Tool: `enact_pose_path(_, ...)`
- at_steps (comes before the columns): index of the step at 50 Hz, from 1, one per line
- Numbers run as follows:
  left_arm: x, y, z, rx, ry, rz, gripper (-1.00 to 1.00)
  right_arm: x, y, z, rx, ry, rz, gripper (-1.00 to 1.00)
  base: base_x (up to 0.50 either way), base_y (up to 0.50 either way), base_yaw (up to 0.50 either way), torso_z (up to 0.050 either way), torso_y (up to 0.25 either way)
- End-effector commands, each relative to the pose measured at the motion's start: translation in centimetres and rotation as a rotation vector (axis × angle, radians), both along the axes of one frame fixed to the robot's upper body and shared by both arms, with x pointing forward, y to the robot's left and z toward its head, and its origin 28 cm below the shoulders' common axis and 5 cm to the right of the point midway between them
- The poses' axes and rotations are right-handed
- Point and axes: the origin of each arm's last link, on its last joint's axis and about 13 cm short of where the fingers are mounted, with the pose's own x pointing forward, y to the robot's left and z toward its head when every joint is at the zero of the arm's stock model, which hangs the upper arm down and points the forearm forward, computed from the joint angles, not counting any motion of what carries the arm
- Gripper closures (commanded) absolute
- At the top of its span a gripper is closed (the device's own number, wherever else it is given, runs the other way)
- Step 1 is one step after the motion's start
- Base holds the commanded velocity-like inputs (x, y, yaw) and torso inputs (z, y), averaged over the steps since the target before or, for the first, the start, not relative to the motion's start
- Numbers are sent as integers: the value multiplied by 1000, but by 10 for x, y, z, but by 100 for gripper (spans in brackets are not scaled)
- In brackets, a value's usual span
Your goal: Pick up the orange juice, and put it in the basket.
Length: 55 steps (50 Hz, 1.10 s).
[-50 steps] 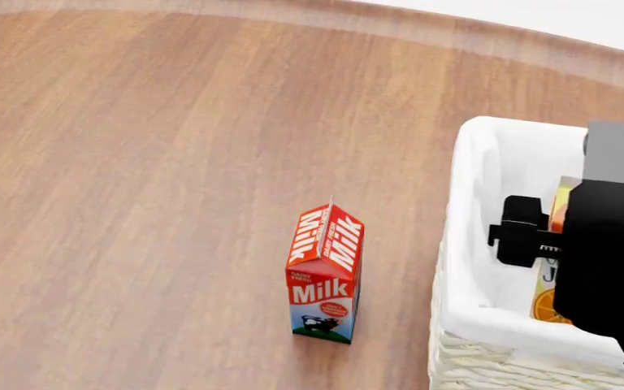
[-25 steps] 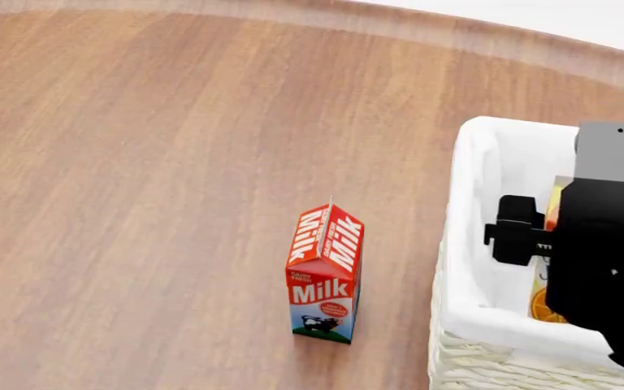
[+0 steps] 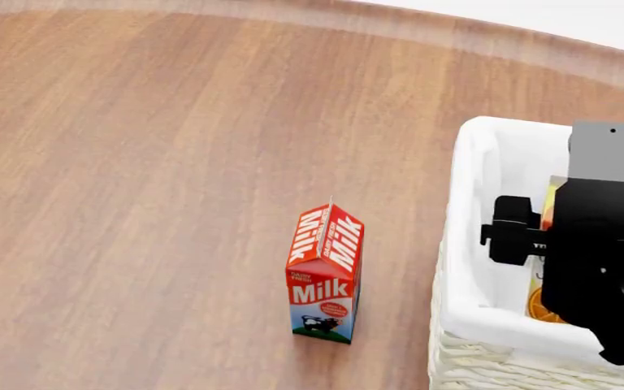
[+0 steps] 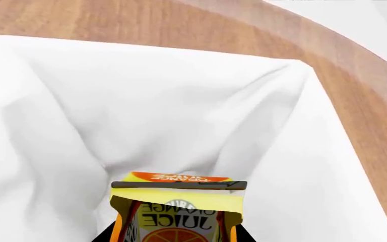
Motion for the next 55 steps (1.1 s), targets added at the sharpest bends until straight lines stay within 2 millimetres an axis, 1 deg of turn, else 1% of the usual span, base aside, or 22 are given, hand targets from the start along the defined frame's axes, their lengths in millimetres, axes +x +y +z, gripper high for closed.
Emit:
enact_pose_path(1, 0, 0, 0, 0, 0, 1, -100, 1, -2, 4, -31, -15, 5, 100, 0, 0, 0, 0, 0)
enact_pose_path(11, 0, 0, 0, 0, 0, 1, -100, 1, -2, 2, -29, -15, 6, 100, 0, 0, 0, 0, 1)
enact_pose_path(23, 1, 0, -1, 1, 2, 1, -100, 3, -3, -4, -21, -10, 6, 100, 0, 0, 0, 0, 1)
enact_pose_path(30, 1, 0, -1, 1, 2, 0, -100, 3, -3, -3, -26, -8, 10, 100, 0, 0, 0, 0, 0)
enact_pose_path(31, 1, 0, -1, 1, 2, 0, -100, 3, -3, -3, -26, -7, 10, -100, 0, 0, 0, 0, 0)
enact_pose_path(55, 0, 0, -1, 0, 2, -1, -100, 1, -4, -3, -29, -7, 7, -100, 0, 0, 0, 0, 0)
